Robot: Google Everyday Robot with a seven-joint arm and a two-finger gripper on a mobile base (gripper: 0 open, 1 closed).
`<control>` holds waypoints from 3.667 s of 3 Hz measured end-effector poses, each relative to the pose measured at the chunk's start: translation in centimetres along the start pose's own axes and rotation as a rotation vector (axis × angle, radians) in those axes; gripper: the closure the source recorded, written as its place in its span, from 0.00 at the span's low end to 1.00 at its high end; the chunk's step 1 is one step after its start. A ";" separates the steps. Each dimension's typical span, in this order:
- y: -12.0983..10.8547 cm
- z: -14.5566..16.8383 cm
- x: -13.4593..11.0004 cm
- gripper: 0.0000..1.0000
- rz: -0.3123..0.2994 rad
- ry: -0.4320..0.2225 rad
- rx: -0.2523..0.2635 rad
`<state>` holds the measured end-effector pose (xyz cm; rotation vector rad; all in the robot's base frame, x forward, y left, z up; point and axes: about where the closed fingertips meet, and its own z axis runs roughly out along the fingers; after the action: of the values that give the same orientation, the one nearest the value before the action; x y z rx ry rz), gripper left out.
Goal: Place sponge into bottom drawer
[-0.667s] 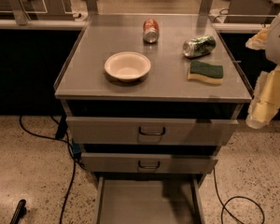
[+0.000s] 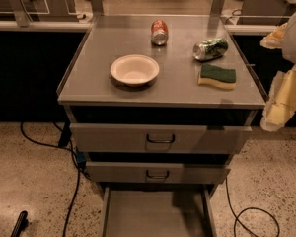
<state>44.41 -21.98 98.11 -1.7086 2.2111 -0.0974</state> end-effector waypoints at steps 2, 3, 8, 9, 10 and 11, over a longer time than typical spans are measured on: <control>-4.3 0.7 2.4 0.00 0.057 -0.135 0.010; -6.5 2.0 2.6 0.00 0.088 -0.182 -0.024; -10.8 8.9 4.3 0.00 0.176 -0.255 -0.046; -13.1 10.6 4.9 0.00 0.177 -0.280 -0.039; -15.1 12.9 4.7 0.00 0.178 -0.313 -0.068; -16.3 15.6 4.2 0.00 0.187 -0.335 -0.119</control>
Offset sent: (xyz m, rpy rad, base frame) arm 0.0596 -0.0551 -0.0025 0.2188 -0.0431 -0.0444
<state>63.42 -28.02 86.78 -1.4409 2.1405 0.3469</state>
